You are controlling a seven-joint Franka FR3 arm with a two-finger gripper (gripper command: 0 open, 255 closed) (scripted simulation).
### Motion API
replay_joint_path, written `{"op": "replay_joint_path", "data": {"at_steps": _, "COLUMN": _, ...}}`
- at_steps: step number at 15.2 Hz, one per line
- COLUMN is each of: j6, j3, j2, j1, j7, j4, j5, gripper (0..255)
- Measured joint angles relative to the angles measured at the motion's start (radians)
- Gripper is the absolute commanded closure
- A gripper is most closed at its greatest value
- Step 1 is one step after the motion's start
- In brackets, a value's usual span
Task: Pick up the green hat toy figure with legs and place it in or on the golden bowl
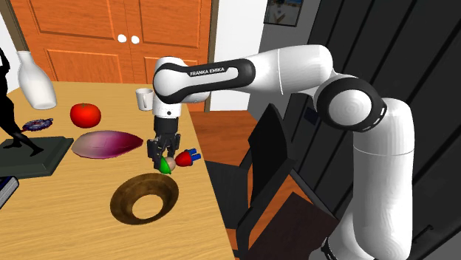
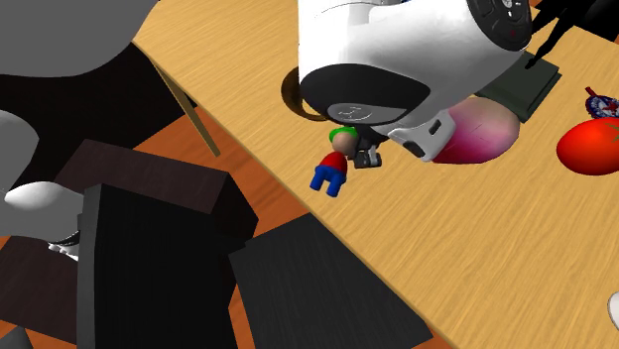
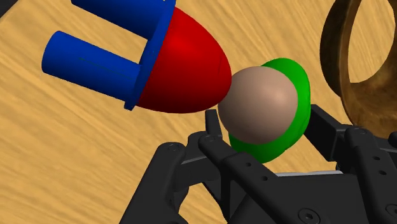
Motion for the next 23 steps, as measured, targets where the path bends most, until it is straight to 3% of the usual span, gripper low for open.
{"op": "replay_joint_path", "data": {"at_steps": 20, "j6": -0.248, "j3": 0.007, "j2": -0.016, "j1": 0.003, "j7": 0.061, "j4": 0.239, "j5": -0.003, "gripper": 255}}
{"op": "replay_joint_path", "data": {"at_steps": 23, "j6": -0.246, "j3": 0.014, "j2": -0.021, "j1": 0.018, "j7": 0.083, "j4": 0.238, "j5": -0.001, "gripper": 255}}
